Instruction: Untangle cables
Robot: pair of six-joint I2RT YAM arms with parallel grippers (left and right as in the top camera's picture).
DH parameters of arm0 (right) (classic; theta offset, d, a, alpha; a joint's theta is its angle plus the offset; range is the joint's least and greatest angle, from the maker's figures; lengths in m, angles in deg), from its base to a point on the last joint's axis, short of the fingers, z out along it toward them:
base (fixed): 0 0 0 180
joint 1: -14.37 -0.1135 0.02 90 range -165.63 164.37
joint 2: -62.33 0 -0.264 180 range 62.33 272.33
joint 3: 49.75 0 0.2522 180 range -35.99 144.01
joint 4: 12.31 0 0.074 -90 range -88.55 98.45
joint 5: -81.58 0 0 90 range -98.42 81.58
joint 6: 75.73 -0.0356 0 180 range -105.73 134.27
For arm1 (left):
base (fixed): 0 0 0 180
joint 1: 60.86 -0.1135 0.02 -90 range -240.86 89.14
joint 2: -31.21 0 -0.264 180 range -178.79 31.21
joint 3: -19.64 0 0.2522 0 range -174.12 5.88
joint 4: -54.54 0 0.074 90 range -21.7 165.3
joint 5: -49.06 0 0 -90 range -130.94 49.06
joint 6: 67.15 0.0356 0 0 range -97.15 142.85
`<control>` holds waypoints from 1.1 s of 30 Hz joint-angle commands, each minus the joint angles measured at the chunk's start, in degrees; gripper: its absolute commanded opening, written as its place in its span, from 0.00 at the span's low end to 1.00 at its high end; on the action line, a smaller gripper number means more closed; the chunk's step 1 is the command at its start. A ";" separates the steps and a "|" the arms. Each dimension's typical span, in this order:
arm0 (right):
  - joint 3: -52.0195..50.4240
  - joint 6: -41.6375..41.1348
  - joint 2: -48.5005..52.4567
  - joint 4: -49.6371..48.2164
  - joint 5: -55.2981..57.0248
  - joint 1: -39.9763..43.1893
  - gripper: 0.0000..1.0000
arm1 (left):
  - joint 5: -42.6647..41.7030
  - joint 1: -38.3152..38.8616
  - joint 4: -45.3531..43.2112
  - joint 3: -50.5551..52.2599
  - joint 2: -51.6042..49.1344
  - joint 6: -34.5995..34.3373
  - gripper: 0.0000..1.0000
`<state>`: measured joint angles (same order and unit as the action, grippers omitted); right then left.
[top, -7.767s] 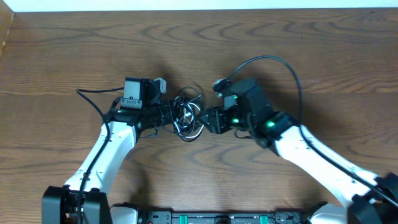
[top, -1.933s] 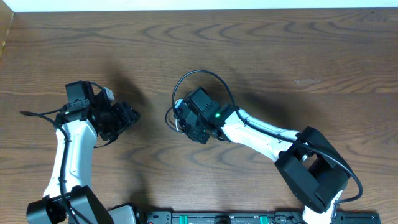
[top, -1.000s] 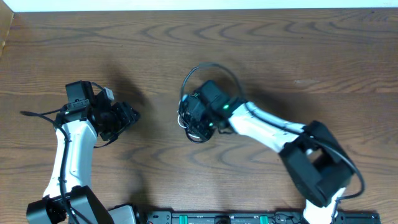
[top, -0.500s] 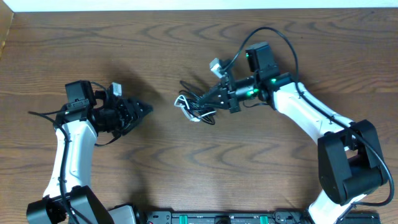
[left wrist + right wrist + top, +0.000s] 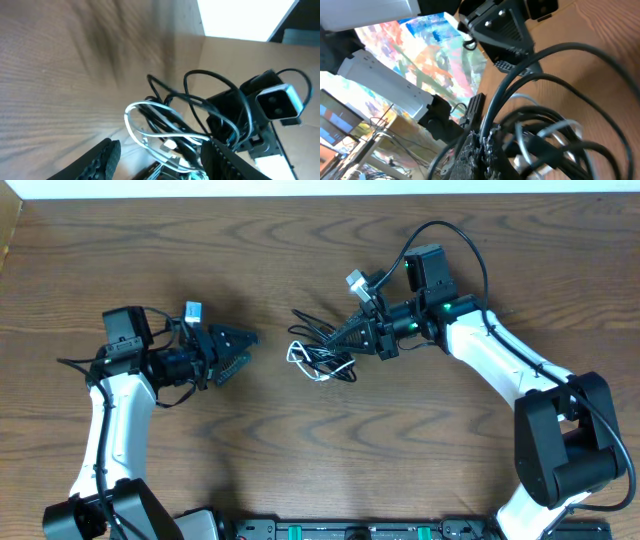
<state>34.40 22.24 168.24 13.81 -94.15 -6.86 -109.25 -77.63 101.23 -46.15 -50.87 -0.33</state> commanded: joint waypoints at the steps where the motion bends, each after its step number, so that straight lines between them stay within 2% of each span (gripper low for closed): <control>1: 0.11 -0.66 -1.01 -0.37 -3.67 -1.46 0.01 | -1.60 -0.13 -0.94 0.22 0.09 -6.27 0.57; 7: 0.11 -0.66 -1.01 -1.29 -3.67 -2.40 0.01 | -1.03 3.21 -0.66 0.24 0.09 -7.02 0.58; 13: 0.11 -0.66 -1.01 -1.90 -3.67 -2.49 0.01 | 7.87 9.51 -0.50 0.44 0.09 -12.13 0.58; 29: 0.11 -0.66 -1.01 -1.90 -3.67 -2.49 0.01 | 10.99 15.72 -2.97 0.44 -0.17 -18.18 0.58; 30: 0.11 -0.66 -1.01 -1.90 -3.67 -2.49 0.01 | 11.02 16.02 -3.34 0.44 -0.28 -18.27 0.58; 33: 0.11 -0.66 -1.01 -1.90 -3.67 -2.49 0.01 | 10.99 16.61 -3.82 0.44 -0.70 -19.32 0.38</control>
<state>34.40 22.00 168.22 12.10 -95.09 -9.11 -98.72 -61.65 97.77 -46.15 -50.87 -18.47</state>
